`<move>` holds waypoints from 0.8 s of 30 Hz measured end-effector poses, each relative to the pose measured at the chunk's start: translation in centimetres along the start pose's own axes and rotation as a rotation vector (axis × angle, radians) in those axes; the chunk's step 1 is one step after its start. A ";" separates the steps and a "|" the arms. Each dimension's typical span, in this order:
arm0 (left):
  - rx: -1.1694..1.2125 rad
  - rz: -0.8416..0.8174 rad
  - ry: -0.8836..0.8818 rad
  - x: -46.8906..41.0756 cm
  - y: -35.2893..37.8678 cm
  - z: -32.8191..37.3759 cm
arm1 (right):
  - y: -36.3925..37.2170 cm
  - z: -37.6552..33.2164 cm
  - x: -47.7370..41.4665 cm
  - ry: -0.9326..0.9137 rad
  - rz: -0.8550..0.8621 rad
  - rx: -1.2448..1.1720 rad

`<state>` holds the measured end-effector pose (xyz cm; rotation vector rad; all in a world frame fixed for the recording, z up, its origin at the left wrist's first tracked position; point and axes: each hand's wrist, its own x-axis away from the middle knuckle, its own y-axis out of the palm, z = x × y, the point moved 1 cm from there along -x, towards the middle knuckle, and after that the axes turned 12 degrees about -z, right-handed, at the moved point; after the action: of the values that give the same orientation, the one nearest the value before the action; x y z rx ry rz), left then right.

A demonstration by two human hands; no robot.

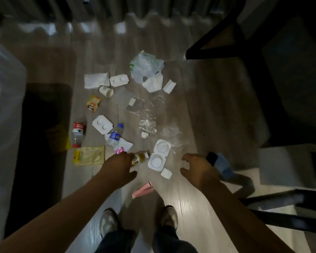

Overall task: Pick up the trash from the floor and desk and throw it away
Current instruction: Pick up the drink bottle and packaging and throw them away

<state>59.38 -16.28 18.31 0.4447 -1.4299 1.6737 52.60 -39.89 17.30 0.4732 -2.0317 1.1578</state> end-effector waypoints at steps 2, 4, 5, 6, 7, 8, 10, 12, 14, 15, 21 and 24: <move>-0.016 0.002 0.030 -4.9 2.6 -1.6 | 3.3 1.4 -4.8 0.010 0.011 0.001; -0.024 0.012 0.051 -9.6 5.7 -3.4 | 6.5 3.0 -9.5 0.010 0.031 0.032; -0.034 0.021 0.059 -11.9 7.3 -4.3 | 8.0 3.8 -11.9 0.008 0.042 0.050; -0.051 0.030 0.069 -14.0 8.8 -5.2 | 9.2 4.7 -14.2 0.008 0.051 0.060; -0.067 0.035 0.083 -16.1 10.3 -6.2 | 10.3 5.6 -16.5 0.013 0.059 0.058; -0.075 0.040 0.099 -18.1 11.8 -7.2 | 11.1 6.4 -18.9 0.020 0.071 0.055; -0.067 0.053 0.136 -21.8 14.2 -9.1 | 12.4 8.0 -23.8 0.020 0.094 0.080; -0.106 0.087 0.187 -25.6 16.2 -10.8 | 13.3 9.4 -28.5 0.018 0.120 0.132; -0.151 0.109 0.205 -29.1 17.9 -12.3 | 14.1 10.5 -32.8 0.003 0.144 0.136; -0.155 0.101 0.202 -30.6 18.6 -12.9 | 14.4 11.0 -34.7 -0.002 0.156 0.122; -0.276 0.074 0.221 -35.2 22.5 -15.7 | 15.0 13.6 -39.4 -0.029 0.187 0.164; -0.290 0.067 0.211 -34.7 24.2 -16.6 | 15.6 14.1 -38.2 -0.026 0.225 0.171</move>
<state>64.13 -13.15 -26.81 0.0576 -1.5103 1.4845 62.18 -45.22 -24.88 0.3500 -2.0564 1.4765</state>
